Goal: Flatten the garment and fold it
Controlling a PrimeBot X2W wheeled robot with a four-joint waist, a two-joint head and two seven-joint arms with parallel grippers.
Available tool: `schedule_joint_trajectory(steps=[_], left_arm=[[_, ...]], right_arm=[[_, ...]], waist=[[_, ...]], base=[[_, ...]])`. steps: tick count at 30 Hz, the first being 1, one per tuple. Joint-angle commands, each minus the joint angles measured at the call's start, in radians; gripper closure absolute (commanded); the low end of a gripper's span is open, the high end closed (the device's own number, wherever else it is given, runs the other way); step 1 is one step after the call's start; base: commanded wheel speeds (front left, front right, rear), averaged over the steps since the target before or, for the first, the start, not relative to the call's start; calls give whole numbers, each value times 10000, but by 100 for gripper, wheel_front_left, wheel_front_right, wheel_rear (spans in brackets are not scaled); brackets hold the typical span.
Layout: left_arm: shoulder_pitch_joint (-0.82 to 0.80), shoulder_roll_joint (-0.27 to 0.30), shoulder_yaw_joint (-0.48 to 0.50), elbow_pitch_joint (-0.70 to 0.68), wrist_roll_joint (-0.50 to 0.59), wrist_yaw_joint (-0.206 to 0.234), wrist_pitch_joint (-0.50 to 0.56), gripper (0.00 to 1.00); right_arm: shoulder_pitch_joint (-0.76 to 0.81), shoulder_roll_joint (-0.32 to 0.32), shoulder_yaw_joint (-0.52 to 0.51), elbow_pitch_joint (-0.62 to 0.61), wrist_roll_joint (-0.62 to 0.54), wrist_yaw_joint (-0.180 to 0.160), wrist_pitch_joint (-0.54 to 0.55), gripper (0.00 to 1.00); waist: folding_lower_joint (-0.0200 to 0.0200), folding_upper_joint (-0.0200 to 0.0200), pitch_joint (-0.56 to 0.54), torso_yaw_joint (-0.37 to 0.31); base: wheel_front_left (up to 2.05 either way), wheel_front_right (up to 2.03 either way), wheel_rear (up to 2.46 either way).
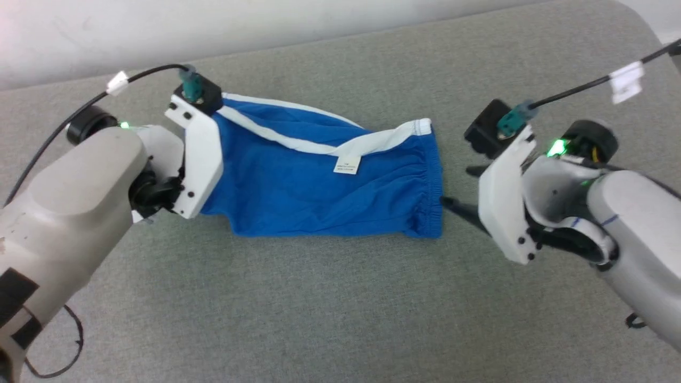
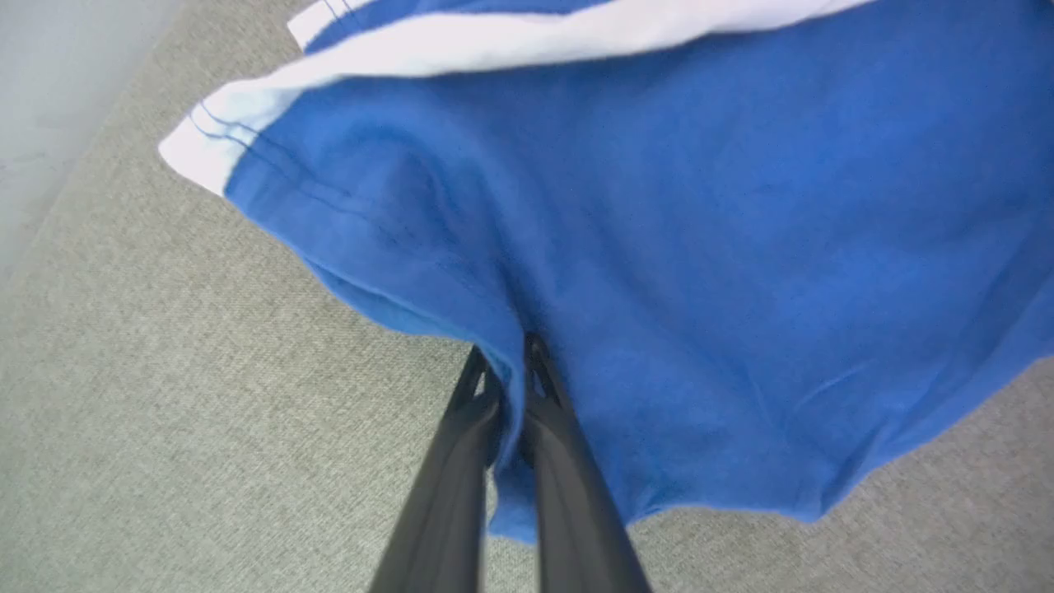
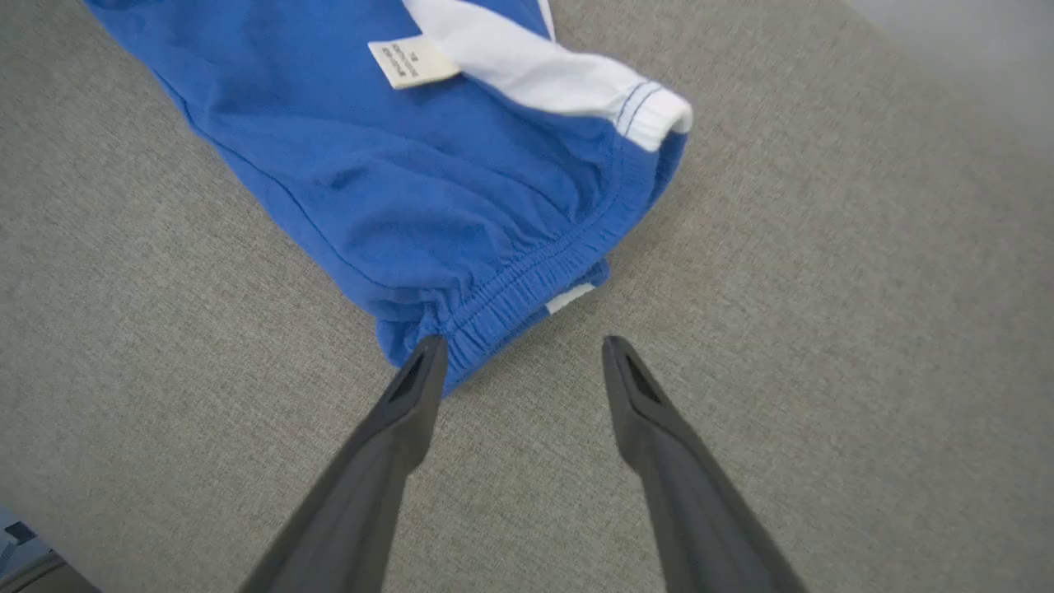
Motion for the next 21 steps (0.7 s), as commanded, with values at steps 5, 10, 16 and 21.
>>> schedule_joint_trajectory(steps=[5,10,16,21], left_arm=[[-273,-315,-64,54,66,-67,-308,100],[-438,-430,-77,203,40,-67,-576,100],[-249,-507,-49,554,-215,-67,-1113,100],[256,-248,-41,371,-407,-67,-1925,100]], right_arm=[[170,744,478,1494,79,-19,-261,0],[618,1220,1103,2743,89,-19,-842,0],[493,1021,1562,2972,417,-19,-1988,100],[410,326,1621,2221,990,-19,-3042,100]], waist=[[0,-1,516,420],[0,-1,765,612],[0,-1,565,640],[0,-1,-108,539]], base=[[0,0,0],[0,0,0],[0,0,0],[0,0,0]])
